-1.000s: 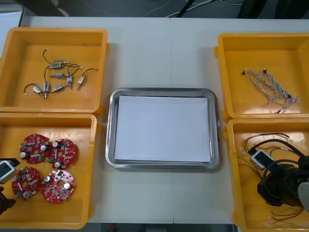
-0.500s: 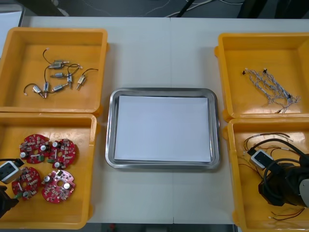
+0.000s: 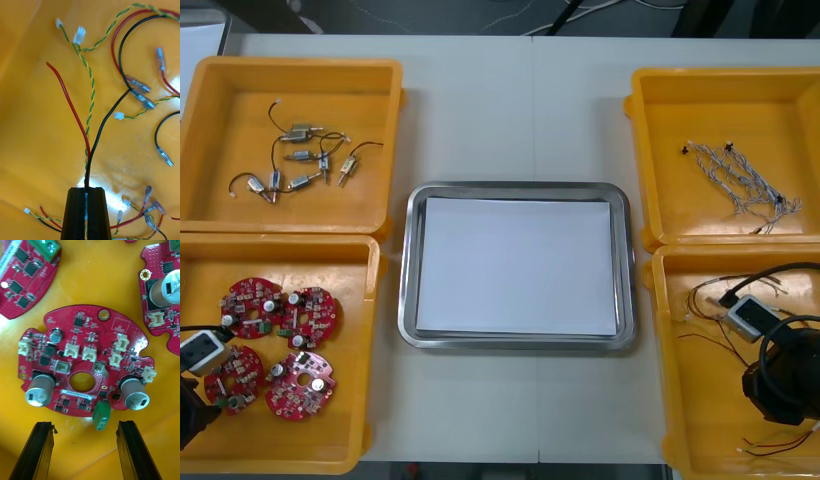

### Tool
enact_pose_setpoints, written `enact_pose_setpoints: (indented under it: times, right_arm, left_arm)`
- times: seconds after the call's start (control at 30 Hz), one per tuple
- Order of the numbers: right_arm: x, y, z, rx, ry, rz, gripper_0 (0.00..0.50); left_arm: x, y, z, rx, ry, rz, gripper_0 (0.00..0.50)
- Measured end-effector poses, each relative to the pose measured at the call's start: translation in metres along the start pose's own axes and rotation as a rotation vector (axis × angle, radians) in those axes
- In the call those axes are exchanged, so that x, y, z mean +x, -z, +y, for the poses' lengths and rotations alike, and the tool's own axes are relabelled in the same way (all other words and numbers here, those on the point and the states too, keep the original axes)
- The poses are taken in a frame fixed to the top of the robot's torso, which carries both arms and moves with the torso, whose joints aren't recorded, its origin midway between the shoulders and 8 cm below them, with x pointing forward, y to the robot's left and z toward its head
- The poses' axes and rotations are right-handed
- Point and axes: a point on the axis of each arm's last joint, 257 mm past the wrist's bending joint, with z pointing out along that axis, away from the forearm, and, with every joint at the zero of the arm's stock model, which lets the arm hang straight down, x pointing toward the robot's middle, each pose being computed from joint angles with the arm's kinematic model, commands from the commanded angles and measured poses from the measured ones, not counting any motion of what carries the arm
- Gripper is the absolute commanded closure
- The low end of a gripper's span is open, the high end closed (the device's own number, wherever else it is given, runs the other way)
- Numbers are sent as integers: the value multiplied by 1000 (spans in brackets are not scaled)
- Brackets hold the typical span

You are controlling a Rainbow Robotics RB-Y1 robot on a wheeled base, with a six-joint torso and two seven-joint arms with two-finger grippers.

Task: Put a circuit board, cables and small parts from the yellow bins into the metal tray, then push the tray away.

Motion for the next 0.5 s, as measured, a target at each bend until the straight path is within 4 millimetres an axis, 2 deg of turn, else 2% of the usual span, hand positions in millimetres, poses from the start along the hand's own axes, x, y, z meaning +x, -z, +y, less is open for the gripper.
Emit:
enact_pose_setpoints:
  times: [0.5]
  right_arm:
    - [-16, 51, -25, 57, -8, -59, 500]
  left_arm:
    - [1, -6, -2, -6, -22, 9, 0]
